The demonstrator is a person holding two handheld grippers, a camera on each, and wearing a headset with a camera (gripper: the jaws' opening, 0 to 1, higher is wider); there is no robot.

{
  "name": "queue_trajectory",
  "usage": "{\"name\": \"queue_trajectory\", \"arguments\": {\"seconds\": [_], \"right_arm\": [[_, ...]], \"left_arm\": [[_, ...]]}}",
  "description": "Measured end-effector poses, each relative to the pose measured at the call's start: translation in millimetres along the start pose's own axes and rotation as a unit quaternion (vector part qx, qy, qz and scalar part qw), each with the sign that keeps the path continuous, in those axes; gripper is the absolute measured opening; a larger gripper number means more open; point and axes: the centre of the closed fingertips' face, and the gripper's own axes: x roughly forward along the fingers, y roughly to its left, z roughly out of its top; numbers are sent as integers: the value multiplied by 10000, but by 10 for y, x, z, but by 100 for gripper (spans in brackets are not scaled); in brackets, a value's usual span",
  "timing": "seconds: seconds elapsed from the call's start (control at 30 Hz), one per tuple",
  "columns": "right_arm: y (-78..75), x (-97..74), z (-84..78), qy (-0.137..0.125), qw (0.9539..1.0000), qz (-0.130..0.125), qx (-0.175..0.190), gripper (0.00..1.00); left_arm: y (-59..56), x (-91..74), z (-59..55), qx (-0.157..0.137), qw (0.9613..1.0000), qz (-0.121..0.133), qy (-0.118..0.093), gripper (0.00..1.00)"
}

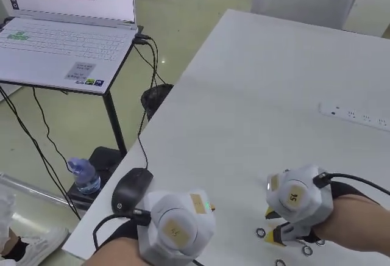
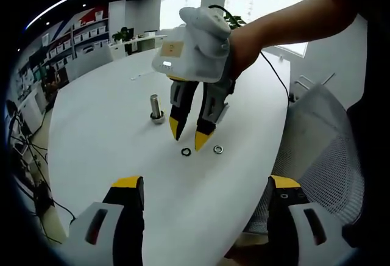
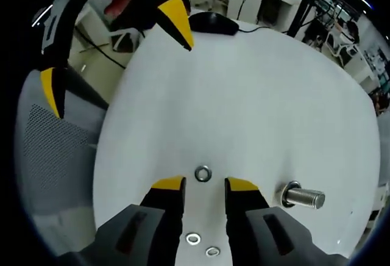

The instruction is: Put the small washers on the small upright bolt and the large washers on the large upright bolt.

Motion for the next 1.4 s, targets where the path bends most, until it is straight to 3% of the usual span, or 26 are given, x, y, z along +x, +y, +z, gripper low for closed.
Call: {"name": "queue_trajectory", "arguments": {"seconds": [0.57,1.4], "right_arm": [[1,132,-34,111,9999,-38,-23,25],[33,135,-15,270,9996,-71,17,14]], "left_arm": [[36,-4,-10,-44,10000,26,-33,83],[39,-4,-19,-91,9999,36,-89,82]]}}
